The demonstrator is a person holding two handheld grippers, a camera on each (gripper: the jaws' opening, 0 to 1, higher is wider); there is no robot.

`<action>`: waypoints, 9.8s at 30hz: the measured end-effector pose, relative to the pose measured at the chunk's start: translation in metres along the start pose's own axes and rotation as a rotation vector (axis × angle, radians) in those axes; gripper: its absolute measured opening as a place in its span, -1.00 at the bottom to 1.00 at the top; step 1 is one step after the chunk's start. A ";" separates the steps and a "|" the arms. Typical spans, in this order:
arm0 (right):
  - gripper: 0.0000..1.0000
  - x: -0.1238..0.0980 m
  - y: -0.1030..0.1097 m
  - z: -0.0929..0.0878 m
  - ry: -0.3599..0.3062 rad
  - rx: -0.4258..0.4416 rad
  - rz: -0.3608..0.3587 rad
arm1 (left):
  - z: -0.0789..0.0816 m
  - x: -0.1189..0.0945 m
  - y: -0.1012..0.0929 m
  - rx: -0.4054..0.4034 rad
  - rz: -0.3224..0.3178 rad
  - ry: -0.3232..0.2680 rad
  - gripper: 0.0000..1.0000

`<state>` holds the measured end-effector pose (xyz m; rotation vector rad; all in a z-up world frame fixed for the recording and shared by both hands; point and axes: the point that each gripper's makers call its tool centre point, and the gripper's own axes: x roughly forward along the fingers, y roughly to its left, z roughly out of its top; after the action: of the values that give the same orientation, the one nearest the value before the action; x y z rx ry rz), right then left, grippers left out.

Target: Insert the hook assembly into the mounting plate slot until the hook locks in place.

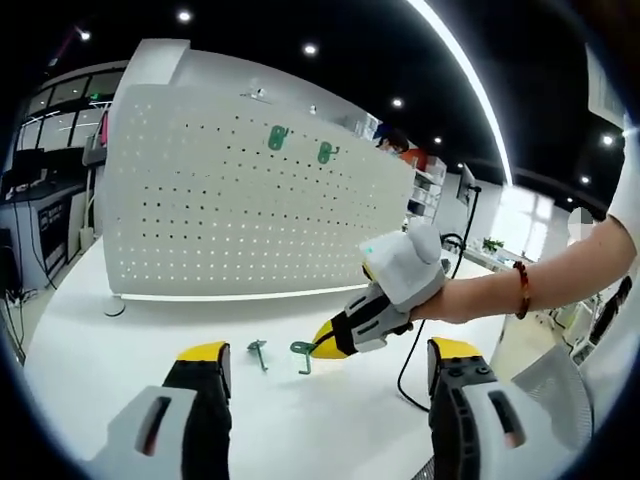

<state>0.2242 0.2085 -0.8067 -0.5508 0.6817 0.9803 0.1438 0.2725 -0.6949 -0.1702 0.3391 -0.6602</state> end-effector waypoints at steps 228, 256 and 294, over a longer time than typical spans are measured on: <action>0.70 -0.143 0.036 0.021 -0.522 0.320 -0.221 | 0.232 0.119 0.090 0.320 0.515 -0.223 -0.95; 0.67 -0.145 0.028 0.013 -0.514 0.339 -0.232 | 0.252 0.148 0.104 0.309 0.534 -0.220 -0.94; 0.63 -0.141 0.025 0.005 -0.493 0.344 -0.232 | 0.251 0.159 0.112 0.292 0.507 -0.211 -0.92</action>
<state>0.1492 0.1449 -0.7022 -0.0715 0.3214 0.7191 0.4156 0.2717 -0.5305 0.1247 0.0710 -0.1810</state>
